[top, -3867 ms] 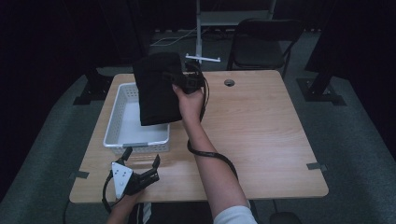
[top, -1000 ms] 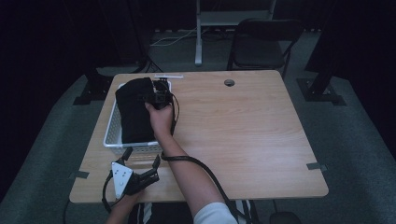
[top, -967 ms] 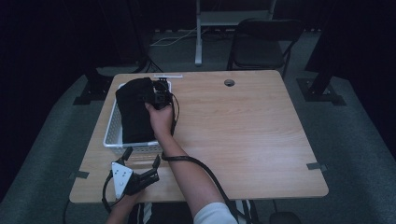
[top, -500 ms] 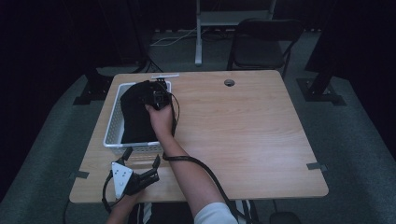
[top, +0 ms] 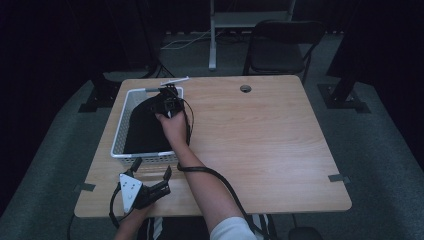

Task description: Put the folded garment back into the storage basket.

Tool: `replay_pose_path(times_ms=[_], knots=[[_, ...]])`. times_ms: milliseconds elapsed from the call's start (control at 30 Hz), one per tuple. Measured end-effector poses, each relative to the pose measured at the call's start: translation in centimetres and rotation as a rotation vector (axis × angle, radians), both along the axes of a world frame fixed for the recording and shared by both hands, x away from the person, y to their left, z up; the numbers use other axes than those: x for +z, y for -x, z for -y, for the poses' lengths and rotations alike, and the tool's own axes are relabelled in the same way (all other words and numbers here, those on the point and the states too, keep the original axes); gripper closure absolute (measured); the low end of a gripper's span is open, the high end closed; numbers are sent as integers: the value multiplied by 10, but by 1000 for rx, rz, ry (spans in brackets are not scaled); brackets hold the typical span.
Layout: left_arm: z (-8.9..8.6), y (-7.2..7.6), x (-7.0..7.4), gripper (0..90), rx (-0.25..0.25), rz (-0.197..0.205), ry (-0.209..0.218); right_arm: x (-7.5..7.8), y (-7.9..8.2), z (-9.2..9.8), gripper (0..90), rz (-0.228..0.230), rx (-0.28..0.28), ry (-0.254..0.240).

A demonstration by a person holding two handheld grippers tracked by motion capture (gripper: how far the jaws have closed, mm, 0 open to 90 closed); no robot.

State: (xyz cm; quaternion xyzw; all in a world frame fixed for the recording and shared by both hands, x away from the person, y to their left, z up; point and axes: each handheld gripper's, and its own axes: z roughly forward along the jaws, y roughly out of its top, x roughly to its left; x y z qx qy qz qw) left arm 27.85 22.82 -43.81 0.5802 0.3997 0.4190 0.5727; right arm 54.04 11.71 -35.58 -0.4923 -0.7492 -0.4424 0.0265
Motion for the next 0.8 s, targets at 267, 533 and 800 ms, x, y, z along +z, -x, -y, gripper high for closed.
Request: replay_pose_path(times_ms=[267, 533, 800], knots=[[0, 0, 0, 44, 0, -1, -1, -1, -2, -10, 232, -14, 57, 105], [0, 0, 0, 44, 1, -2, -2, 0, 2, -13, 152, -1, 61, 150], [0, 0, 0, 44, 2, -1, -1, 4, 7, -12, 112, 41, 103, 119]])
